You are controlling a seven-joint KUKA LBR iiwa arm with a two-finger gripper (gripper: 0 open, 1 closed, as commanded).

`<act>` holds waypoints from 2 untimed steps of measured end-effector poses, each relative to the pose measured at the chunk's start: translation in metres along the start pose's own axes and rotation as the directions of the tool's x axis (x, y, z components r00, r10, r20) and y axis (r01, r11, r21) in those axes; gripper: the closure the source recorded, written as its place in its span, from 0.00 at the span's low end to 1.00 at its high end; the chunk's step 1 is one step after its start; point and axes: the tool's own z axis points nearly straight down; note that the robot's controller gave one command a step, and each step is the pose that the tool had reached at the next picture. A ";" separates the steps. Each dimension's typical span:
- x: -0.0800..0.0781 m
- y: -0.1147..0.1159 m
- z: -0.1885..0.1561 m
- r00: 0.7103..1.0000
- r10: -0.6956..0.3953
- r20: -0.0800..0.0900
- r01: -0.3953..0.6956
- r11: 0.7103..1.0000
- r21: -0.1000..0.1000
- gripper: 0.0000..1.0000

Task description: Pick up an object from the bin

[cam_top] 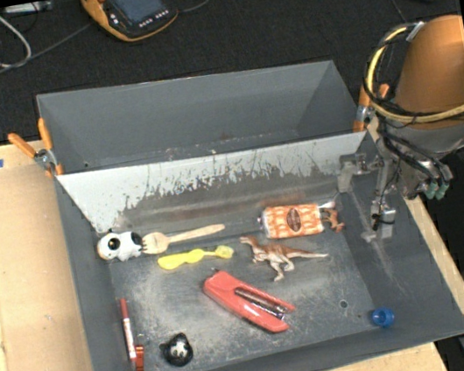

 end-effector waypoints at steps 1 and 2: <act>-0.002 0.000 -0.004 1.000 -0.003 0.007 0.003 1.000 0.001 0.00; -0.001 0.036 0.053 0.998 0.054 0.011 -0.054 0.999 0.001 0.00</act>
Offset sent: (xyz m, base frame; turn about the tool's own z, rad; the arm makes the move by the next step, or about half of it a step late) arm -0.0014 0.0552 -0.0837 0.0778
